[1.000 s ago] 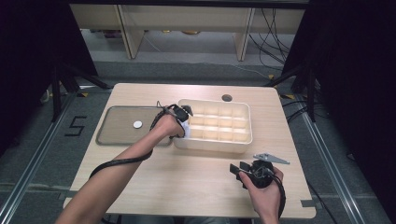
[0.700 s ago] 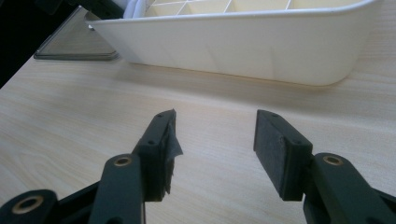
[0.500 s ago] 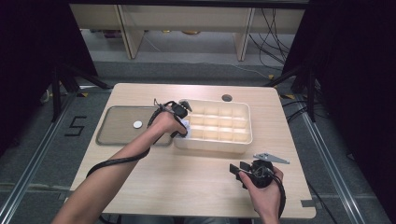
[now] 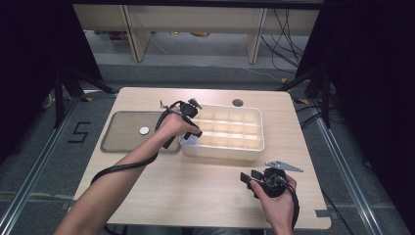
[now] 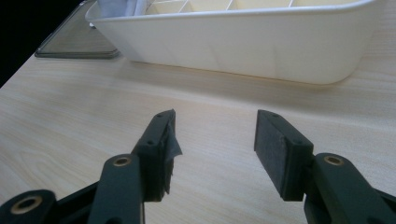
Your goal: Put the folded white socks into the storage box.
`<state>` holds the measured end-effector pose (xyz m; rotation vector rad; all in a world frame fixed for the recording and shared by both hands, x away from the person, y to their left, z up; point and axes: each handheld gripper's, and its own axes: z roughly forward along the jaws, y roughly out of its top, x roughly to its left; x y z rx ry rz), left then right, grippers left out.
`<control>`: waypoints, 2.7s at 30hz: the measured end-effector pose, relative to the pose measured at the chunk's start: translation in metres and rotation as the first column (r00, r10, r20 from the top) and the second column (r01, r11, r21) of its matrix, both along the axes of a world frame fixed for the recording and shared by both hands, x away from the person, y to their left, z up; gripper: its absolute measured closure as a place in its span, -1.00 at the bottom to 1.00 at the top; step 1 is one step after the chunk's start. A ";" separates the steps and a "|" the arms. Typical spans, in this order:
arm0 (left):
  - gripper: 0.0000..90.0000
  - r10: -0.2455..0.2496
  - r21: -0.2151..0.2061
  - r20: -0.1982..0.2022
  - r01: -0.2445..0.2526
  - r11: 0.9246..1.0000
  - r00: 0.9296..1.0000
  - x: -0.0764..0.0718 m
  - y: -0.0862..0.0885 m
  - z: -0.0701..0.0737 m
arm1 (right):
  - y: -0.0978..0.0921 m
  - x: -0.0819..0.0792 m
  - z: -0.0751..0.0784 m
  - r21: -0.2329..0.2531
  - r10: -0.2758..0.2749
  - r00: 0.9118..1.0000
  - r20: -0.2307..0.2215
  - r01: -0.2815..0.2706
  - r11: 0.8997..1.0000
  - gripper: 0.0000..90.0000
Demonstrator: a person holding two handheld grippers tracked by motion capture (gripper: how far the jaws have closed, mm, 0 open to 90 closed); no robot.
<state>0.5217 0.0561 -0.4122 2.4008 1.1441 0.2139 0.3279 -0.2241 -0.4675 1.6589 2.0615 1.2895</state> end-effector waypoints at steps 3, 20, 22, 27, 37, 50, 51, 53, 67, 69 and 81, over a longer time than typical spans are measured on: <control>0.30 -0.023 0.041 0.020 0.022 0.999 1.000 0.001 0.001 -0.004 | 0.001 -0.002 0.002 0.021 -0.009 1.000 -0.025 0.010 1.000 0.09; 0.75 -0.069 0.121 0.035 0.064 0.991 0.997 -0.005 -0.001 -0.012 | -0.003 -0.001 0.000 0.000 0.006 1.000 0.004 -0.006 1.000 0.09; 0.75 -0.083 0.140 0.051 0.075 0.987 0.995 -0.006 -0.002 -0.012 | -0.003 -0.001 0.000 0.000 0.006 1.000 0.005 -0.006 1.000 0.09; 0.76 -0.092 0.169 0.053 0.082 0.982 0.994 -0.008 -0.005 -0.013 | -0.002 -0.001 0.000 0.001 0.008 1.000 0.002 -0.008 1.000 0.09; 0.77 -0.067 0.149 0.020 0.063 0.987 0.998 -0.007 -0.002 -0.018 | -0.004 -0.002 0.001 -0.012 0.001 1.000 -0.006 -0.001 1.000 0.09; 0.78 -0.073 0.159 0.014 0.069 0.985 0.997 -0.007 -0.002 -0.023 | -0.003 -0.001 -0.001 -0.016 0.006 1.000 0.007 -0.005 1.000 0.09; 0.78 -0.067 0.153 0.012 0.065 0.986 0.998 -0.007 -0.002 -0.023 | -0.003 -0.001 -0.001 -0.016 0.005 1.000 0.006 -0.005 1.000 0.09; 0.77 -0.068 0.140 0.010 0.066 0.988 0.998 -0.006 0.000 -0.022 | -0.003 -0.002 0.000 -0.009 0.005 1.000 0.004 -0.005 1.000 0.09; 0.31 -0.056 -0.013 0.068 0.057 0.998 0.996 -0.014 0.015 -0.015 | -0.005 -0.001 0.000 -0.009 0.004 1.000 0.003 -0.004 1.000 0.09; 0.19 -0.057 -0.035 0.088 0.060 0.998 0.995 -0.017 0.018 -0.011 | -0.003 -0.003 0.001 0.014 -0.023 1.000 -0.019 0.024 1.000 0.09; -0.08 -0.052 -0.129 0.238 0.084 0.988 0.970 -0.039 0.040 0.010 | -0.009 -0.001 0.003 -0.009 -0.010 1.000 0.011 0.010 1.000 0.09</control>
